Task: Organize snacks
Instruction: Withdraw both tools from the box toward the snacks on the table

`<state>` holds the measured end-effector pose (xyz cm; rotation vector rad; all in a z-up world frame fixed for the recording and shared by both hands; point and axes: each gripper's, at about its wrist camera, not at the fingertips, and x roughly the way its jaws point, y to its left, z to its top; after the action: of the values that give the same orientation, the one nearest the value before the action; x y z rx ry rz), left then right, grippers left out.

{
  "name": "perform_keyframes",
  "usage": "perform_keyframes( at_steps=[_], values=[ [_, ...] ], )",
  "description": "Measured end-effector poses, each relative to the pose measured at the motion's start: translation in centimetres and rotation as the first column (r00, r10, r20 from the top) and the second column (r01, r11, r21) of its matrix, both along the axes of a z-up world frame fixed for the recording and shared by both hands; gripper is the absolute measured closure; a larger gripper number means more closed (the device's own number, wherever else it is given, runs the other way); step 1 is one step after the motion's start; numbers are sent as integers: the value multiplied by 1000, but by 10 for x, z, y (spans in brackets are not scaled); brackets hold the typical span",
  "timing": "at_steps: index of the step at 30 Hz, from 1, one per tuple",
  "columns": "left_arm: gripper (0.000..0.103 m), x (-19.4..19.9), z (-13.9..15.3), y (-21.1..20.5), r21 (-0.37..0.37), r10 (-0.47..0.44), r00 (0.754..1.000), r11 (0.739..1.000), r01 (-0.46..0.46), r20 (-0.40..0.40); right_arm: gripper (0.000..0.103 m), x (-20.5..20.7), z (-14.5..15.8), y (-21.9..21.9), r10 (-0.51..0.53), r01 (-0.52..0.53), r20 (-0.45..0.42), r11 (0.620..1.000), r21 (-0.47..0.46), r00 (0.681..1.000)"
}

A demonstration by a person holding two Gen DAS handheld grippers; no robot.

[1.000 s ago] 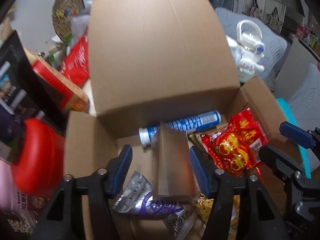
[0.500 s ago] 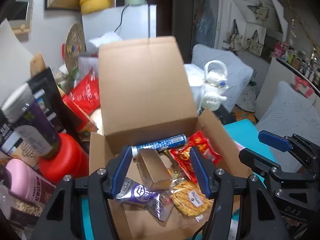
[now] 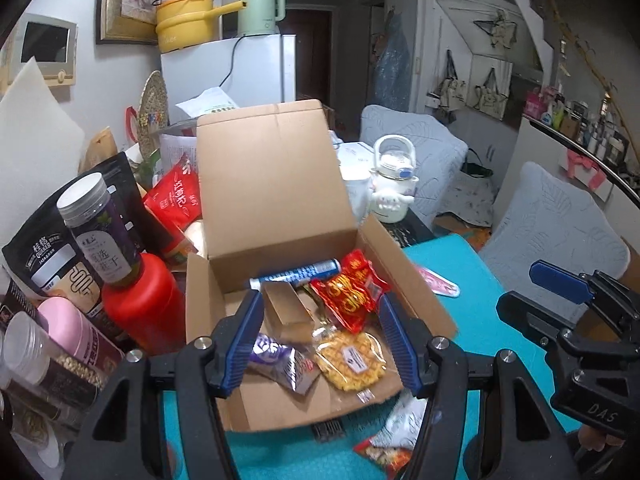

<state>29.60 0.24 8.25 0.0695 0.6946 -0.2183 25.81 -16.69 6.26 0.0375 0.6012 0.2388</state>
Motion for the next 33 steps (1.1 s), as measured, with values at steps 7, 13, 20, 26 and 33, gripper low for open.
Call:
perform_keyframes(
  at_steps=[7,13,20,26,33],
  values=[
    [44,-34,-9,-11,4,-72,997,997,72,-13,43,-35,-6,-5,0,0,4,1000,-7,1000],
    [44,-58,-21,-21,-6,-130,991,991,130,-20,43,-60,-18,-10,-13,13,-5,1000,-4,1000],
    [44,-81,-39,-20,-24,-126,991,992,125,-49,43,-80,-36,-14,11,-10,-37,1000,12,999],
    [44,-99,-50,-15,-29,-112,992,994,110,-66,39,-96,-56,-14,25,-23,-65,999,35,998],
    [44,-113,-64,-11,-29,-96,993,995,94,-62,26,-105,-81,-9,48,-44,-109,998,35,993]
  ],
)
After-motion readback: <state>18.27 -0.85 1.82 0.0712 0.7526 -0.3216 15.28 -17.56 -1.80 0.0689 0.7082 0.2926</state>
